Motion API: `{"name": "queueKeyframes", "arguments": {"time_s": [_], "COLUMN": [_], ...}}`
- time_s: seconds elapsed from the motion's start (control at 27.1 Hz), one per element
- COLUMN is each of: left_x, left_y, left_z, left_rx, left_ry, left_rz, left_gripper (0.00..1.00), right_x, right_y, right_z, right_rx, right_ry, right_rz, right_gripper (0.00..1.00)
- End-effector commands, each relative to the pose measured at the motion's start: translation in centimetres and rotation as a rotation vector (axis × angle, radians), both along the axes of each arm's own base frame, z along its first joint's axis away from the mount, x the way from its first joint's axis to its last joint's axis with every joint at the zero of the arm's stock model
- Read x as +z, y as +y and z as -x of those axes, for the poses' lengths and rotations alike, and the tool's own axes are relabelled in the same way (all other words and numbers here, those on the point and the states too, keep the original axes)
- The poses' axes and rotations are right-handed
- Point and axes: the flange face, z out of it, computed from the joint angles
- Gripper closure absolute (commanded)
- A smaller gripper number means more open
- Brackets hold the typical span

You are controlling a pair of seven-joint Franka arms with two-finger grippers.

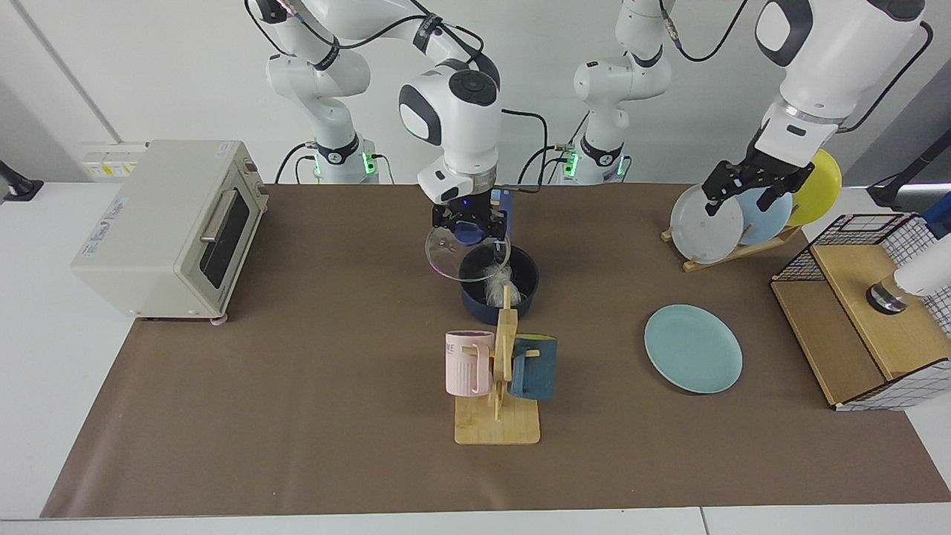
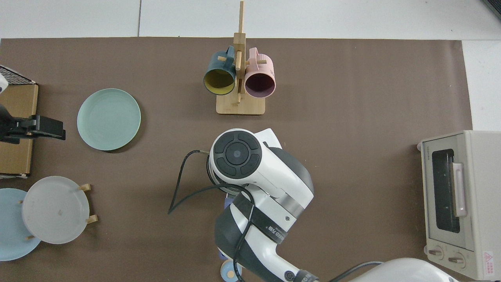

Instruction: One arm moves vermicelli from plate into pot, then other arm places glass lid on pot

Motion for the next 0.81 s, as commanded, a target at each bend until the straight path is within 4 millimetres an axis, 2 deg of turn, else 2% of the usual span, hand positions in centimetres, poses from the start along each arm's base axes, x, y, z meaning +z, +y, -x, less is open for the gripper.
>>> {"name": "queueKeyframes", "arguments": {"time_s": [0.0,0.07,0.22,0.37,0.77], "left_x": [-0.1,-0.1,-0.1,0.3,0.3], "left_y": [-0.6,0.1,0.0,0.3,-0.2], "left_z": [0.9,1.0,1.0,0.9,0.9], "left_rx": [-0.02,-0.008,-0.002,0.01,0.001], "left_ry": [-0.016,-0.01,-0.005,-0.016,-0.016], "left_rz": [0.002,0.002,0.003,0.0,0.0], "left_gripper": [0.0,0.0,0.0,0.0,0.0], "right_x": [-0.3,-1.0,-2.1,-2.5,-2.9], "right_y": [1.4,1.8,1.9,1.5,1.9], "right_z": [-0.5,-0.2,-0.6,-1.1,-1.0], "right_rx": [-0.013,-0.025,-0.047,-0.057,-0.053], "right_ry": [-0.004,-0.01,-0.01,-0.01,-0.016], "right_rz": [0.008,0.02,0.021,0.007,-0.009], "right_gripper": [1.0,1.0,1.0,1.0,1.0]}}
